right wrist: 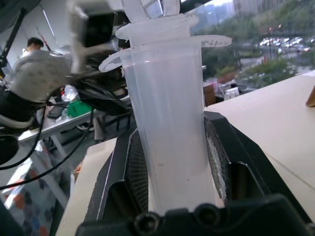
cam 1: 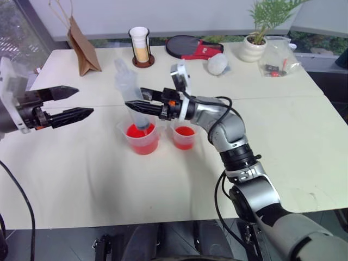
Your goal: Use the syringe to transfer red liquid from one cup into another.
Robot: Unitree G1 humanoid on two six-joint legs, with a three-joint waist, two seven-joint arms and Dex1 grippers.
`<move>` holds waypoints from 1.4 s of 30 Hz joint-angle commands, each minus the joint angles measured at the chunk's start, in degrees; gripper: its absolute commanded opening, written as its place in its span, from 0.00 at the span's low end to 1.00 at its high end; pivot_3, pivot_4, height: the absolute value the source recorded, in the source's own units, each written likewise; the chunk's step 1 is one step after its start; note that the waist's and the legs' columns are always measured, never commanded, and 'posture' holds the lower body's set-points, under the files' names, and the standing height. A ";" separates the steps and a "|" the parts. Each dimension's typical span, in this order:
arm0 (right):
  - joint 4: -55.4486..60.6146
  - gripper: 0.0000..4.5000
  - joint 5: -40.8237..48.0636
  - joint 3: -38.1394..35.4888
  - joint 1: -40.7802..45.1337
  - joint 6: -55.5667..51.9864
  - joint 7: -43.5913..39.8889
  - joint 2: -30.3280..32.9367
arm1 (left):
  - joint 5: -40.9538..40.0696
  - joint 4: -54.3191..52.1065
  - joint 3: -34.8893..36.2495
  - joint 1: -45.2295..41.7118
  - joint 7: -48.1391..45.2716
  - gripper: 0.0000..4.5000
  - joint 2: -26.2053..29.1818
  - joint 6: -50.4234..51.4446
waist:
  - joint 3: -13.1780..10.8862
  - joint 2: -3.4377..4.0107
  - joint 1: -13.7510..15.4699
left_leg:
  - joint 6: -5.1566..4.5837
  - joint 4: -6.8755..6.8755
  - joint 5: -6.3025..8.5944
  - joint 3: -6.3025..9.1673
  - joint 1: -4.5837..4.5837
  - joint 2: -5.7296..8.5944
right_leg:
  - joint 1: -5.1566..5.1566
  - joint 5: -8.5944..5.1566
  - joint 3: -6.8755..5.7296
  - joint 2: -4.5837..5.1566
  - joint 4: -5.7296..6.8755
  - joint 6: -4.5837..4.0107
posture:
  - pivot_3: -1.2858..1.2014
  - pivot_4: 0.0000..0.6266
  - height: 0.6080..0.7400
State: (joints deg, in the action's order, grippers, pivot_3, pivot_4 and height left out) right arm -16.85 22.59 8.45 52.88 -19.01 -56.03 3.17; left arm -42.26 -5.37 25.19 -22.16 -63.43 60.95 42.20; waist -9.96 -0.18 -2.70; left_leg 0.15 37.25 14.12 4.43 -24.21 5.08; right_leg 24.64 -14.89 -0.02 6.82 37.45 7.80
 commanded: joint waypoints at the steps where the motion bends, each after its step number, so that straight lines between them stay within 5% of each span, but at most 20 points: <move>1: -4.58 0.29 -2.37 0.37 2.13 7.05 -0.32 -1.89 | -1.48 -1.99 1.89 -1.87 0.59 1.00 1.45 0.44 | 0.00 0.00 0.04 | 0.01 -0.01 0.00 0.02 0.07 0.00 | -0.06 0.00 0.00 -0.01 0.00 0.00 | 0.52 0.24 0.99; 17: -14.13 0.29 -6.85 0.23 1.96 15.59 -0.13 -3.83 | 9.40 14.62 -14.83 -21.64 -2.14 1.00 -6.59 -11.66 | 0.00 -0.01 -0.09 | 0.07 -0.08 -0.04 0.07 0.17 0.03 | -0.14 0.00 -0.05 -0.03 0.00 -0.01 | 0.52 0.24 0.99; 28: -12.43 0.29 -7.77 0.63 0.54 15.22 0.89 -4.37 | 13.64 22.37 -18.71 -28.87 -4.43 1.00 -14.81 -16.75 | 0.01 -0.02 -0.47 | 0.08 -0.07 -0.05 0.08 0.16 0.04 | -0.14 0.00 -0.05 -0.03 0.03 -0.01 | 0.52 0.24 0.99; 31: -12.32 0.29 -7.90 0.52 0.36 15.13 1.25 -4.44 | 13.67 22.69 -18.64 -29.13 -5.15 0.82 -15.54 -17.03 | 0.01 -0.02 -0.78 | 0.07 -0.06 -0.05 0.08 0.16 0.04 | -0.14 0.00 -0.05 -0.03 0.04 -0.01 | 0.52 0.24 0.99; 38: -11.52 0.29 -8.03 1.12 -0.39 14.98 1.48 -4.71 | 10.53 19.99 -16.99 -29.30 -6.31 0.02 -15.87 -13.19 | 0.01 -0.02 -1.28 | 0.08 -0.07 -0.05 0.11 0.16 0.04 | -0.14 0.00 -0.05 -0.03 0.10 -0.01 | 0.52 0.24 0.99; 42: -10.93 0.29 -8.23 1.89 -1.31 14.67 1.06 -5.01 | 9.47 19.64 -15.73 -30.77 -5.42 0.01 -15.56 -11.90 | 0.01 -0.02 -1.26 | 0.07 -0.03 -0.05 0.14 0.16 0.04 | -0.13 0.00 -0.05 -0.03 0.30 -0.01 | 0.52 0.24 0.99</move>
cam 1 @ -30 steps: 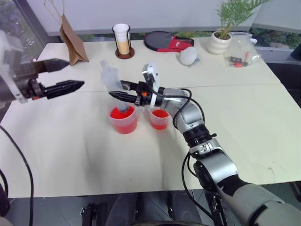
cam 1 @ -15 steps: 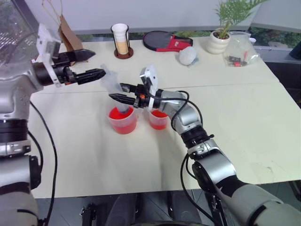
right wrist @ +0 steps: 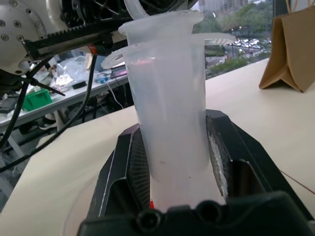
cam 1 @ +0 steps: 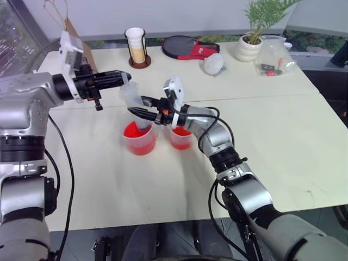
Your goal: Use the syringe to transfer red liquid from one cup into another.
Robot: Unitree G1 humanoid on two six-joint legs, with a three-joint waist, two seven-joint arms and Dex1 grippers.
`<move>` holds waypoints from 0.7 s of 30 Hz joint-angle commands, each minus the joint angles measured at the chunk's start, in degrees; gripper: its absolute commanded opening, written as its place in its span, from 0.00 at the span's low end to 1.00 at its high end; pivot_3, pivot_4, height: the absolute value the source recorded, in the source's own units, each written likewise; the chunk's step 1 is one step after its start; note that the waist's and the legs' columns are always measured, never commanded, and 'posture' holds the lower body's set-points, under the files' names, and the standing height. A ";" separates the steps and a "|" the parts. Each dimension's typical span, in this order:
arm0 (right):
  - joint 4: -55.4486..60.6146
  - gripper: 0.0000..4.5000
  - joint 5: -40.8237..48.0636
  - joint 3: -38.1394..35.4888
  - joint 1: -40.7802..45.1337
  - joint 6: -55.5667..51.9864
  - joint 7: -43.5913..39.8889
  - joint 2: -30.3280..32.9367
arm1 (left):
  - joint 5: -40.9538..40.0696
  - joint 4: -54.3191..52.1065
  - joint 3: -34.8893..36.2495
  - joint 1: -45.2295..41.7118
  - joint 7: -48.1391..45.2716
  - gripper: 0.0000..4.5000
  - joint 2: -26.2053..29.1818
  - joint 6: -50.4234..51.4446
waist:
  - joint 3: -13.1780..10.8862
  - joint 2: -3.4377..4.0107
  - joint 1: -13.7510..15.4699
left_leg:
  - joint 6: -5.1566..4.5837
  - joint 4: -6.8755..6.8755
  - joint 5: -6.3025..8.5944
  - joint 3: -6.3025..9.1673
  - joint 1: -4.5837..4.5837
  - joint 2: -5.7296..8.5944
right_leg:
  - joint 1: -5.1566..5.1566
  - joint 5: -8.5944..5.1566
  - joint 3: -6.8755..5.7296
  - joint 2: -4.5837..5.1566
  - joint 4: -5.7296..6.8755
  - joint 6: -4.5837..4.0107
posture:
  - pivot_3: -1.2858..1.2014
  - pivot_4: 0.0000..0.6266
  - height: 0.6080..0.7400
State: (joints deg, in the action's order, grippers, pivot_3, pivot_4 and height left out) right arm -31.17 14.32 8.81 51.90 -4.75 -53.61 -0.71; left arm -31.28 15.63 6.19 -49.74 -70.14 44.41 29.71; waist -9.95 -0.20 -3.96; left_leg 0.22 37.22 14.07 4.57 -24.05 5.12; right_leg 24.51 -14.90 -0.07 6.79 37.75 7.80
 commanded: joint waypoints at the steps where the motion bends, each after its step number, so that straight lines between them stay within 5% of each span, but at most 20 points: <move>1: 3.69 0.29 -0.02 1.82 -0.69 0.32 -1.50 -1.25 | -1.96 -1.25 3.74 -3.90 1.50 0.01 1.01 0.91 | 0.00 0.00 0.03 | 0.00 0.01 0.00 0.01 0.00 0.01 | 0.00 0.00 0.00 0.00 0.00 0.00 | 0.52 0.24 0.99; 21: 8.45 0.29 0.24 3.95 -3.61 -2.34 -1.39 -2.83 | -5.79 2.13 7.15 -10.08 3.17 0.01 1.96 2.54 | 0.00 0.00 -0.03 | 0.00 0.02 0.00 0.02 0.00 0.02 | 0.01 0.00 0.00 0.00 0.05 0.00 | 0.52 0.24 0.99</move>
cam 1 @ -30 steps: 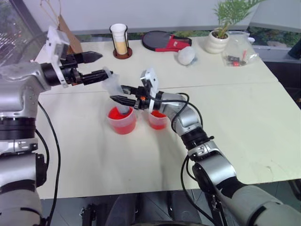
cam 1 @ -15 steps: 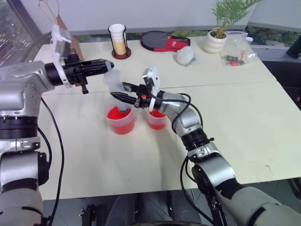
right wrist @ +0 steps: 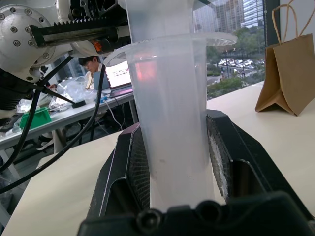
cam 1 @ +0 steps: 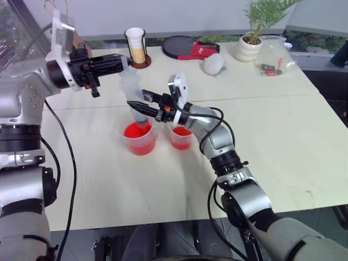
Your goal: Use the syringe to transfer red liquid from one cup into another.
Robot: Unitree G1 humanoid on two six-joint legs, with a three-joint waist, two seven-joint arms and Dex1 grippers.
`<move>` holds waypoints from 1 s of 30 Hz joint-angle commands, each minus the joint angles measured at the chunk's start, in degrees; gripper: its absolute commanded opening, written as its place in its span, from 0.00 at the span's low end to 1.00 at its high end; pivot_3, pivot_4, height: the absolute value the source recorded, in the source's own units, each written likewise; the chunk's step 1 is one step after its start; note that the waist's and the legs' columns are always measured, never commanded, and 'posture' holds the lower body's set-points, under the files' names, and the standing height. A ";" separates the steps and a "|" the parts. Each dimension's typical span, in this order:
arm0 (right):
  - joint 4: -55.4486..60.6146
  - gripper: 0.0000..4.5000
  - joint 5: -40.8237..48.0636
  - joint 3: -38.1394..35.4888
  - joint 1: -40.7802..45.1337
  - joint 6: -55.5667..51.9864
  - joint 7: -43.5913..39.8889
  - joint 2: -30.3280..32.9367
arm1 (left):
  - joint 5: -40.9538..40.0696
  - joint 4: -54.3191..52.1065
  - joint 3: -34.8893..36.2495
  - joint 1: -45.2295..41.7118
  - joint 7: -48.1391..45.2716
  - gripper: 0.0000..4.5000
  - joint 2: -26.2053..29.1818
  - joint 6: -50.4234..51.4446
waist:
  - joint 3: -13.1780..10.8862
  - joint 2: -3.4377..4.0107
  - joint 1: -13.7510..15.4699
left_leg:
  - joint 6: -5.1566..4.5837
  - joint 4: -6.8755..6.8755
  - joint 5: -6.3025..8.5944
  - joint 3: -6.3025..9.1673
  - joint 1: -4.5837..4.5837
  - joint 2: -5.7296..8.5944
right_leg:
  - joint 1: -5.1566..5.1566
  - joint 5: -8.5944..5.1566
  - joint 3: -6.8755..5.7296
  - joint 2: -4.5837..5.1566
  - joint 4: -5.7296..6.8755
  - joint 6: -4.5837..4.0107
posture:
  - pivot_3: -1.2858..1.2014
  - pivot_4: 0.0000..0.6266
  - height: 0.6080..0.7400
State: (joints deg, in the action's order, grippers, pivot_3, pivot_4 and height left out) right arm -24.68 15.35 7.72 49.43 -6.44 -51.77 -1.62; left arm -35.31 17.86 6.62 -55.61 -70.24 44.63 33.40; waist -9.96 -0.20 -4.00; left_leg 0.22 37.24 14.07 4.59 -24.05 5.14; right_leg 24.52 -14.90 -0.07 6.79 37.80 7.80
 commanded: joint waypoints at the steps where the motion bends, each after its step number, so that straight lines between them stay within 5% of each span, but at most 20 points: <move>1: 2.10 0.29 -0.73 4.92 -1.09 -0.75 -3.08 -1.95 | -1.89 -0.31 6.85 -3.98 3.29 0.01 1.82 -1.02 | 0.00 0.00 0.01 | 0.00 0.00 0.00 0.00 0.00 0.00 | 0.00 0.00 0.00 0.00 0.00 0.00 | 0.52 0.24 0.99; 5: 2.58 0.29 0.80 2.92 0.16 -2.41 -1.59 -2.39 | -2.20 -0.85 7.12 -2.45 2.75 0.01 2.59 0.30 | 0.00 0.00 -0.01 | 0.00 0.00 0.00 0.00 0.00 0.00 | 0.00 0.00 0.00 0.00 0.00 0.00 | 0.52 0.24 0.99; 8: 4.35 0.29 4.08 -0.94 3.47 -5.69 0.62 -2.11 | -2.38 -4.06 6.93 2.82 0.61 0.22 5.17 2.81 | 0.00 0.01 -0.47 | 0.00 -0.02 0.00 -0.01 0.00 0.00 | 0.04 0.00 0.01 0.00 0.02 0.00 | 0.52 0.24 0.99; 11: 7.16 0.29 6.37 -3.26 5.65 -8.87 1.76 -0.74 | -3.20 -8.62 8.67 9.92 0.26 0.54 7.92 5.14 | 0.00 0.01 -0.58 | 0.01 -0.07 0.00 -0.01 0.00 -0.03 | 0.15 0.00 0.03 0.00 0.18 0.00 | 0.52 0.24 0.99; 19: 14.87 0.29 12.85 -6.30 6.36 -17.94 5.39 -1.03 | -8.03 -17.36 17.54 25.65 5.33 0.54 8.44 9.98 | -0.01 0.01 0.20 | 0.04 -0.01 -0.02 0.19 0.00 0.01 | 0.01 -0.01 0.07 0.00 0.15 -0.01 | 0.52 0.24 0.99; 24: 20.53 0.29 17.56 -9.31 6.93 -23.64 9.43 0.52 | -9.01 -17.70 17.61 24.95 8.28 0.54 6.71 9.39 | 0.00 0.00 1.03 | 0.08 -0.01 -0.04 0.22 0.00 0.02 | 0.01 -0.01 0.07 0.01 0.15 -0.02 | 0.52 0.24 0.99; 30: 28.81 0.29 18.22 -12.27 2.72 -26.18 10.59 11.09 | -7.91 -14.77 12.70 18.73 6.91 0.54 4.67 7.88 | 0.02 -0.06 2.57 | 0.07 0.04 -0.04 0.23 -0.01 0.09 | 0.01 -0.01 0.05 0.04 -0.22 -0.02 | 0.52 0.24 0.99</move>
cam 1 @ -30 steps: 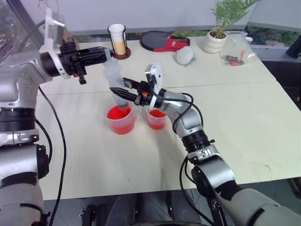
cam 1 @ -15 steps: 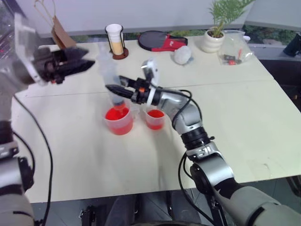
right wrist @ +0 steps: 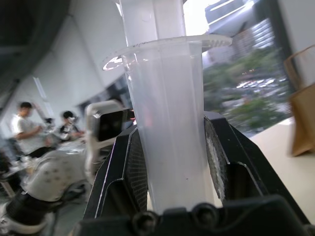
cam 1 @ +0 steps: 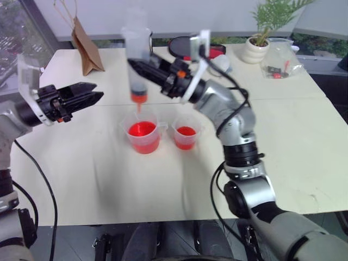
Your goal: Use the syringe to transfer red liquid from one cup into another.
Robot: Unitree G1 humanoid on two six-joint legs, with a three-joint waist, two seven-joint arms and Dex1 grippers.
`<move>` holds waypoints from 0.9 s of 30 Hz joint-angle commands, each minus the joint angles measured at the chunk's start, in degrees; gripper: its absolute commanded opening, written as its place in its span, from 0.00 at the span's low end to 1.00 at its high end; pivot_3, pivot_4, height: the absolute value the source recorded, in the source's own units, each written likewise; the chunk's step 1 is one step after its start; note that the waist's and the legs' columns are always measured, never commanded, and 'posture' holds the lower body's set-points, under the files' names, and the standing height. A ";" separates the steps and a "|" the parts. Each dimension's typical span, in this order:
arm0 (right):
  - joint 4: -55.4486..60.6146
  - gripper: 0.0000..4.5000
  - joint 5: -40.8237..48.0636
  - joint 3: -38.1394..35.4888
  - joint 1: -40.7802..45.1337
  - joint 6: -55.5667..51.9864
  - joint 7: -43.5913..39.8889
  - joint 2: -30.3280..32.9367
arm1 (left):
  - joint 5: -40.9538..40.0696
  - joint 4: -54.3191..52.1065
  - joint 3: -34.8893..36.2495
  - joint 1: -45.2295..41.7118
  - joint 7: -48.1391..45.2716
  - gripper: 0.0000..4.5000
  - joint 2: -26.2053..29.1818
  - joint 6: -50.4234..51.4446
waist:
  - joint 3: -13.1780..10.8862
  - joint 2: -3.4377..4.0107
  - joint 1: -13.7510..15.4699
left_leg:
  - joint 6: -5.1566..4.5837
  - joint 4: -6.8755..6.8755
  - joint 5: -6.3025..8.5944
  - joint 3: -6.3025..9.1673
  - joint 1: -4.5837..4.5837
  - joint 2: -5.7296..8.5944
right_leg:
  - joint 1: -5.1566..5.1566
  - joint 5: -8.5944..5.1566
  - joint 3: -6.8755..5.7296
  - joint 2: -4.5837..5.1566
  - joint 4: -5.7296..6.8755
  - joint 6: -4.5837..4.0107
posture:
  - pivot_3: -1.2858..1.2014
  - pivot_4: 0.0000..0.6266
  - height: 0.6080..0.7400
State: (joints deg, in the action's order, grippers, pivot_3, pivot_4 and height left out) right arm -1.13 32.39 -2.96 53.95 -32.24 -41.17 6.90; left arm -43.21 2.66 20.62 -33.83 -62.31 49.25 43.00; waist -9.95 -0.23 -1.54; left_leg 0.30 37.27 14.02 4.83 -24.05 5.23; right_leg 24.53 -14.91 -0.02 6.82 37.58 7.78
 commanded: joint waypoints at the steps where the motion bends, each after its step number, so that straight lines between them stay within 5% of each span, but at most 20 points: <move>1: 6.23 0.29 1.23 -1.89 -3.19 -0.79 0.26 3.87 | 0.35 1.32 -2.38 -4.58 -1.56 0.54 -0.40 -2.03 | 0.02 -0.03 0.24 | 0.00 0.00 0.00 -0.03 0.00 -0.01 | -0.04 0.00 0.00 -0.01 -0.08 0.00 | 0.52 0.24 0.99; 17: 11.62 0.29 -1.84 -0.80 -16.63 2.09 2.34 10.07 | 10.58 26.55 -16.82 -35.41 -12.16 0.54 -15.78 -15.45 | 0.00 -0.07 0.41 | -0.02 0.02 -0.03 -0.18 -0.06 -0.05 | -0.15 0.00 -0.01 -0.06 -0.11 0.01 | 0.52 0.24 0.99; 27: 16.09 0.29 -0.99 -1.07 -19.37 0.73 5.18 10.63 | 18.86 43.54 -19.39 -45.10 -15.96 0.54 -24.81 -28.69 | -0.01 -0.10 0.35 | -0.03 0.02 -0.04 -0.19 -0.07 -0.06 | -0.13 0.00 -0.03 -0.09 -0.10 0.02 | 0.52 0.24 0.99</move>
State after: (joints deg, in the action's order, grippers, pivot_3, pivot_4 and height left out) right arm 11.68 30.20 -3.16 34.25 -31.97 -36.34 17.13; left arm -26.35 44.56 1.44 -76.58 -77.47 24.63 17.81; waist -9.96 -0.33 -1.19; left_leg 0.27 37.29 13.98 4.63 -24.12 5.17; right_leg 24.39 -14.91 -0.05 6.73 37.48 7.81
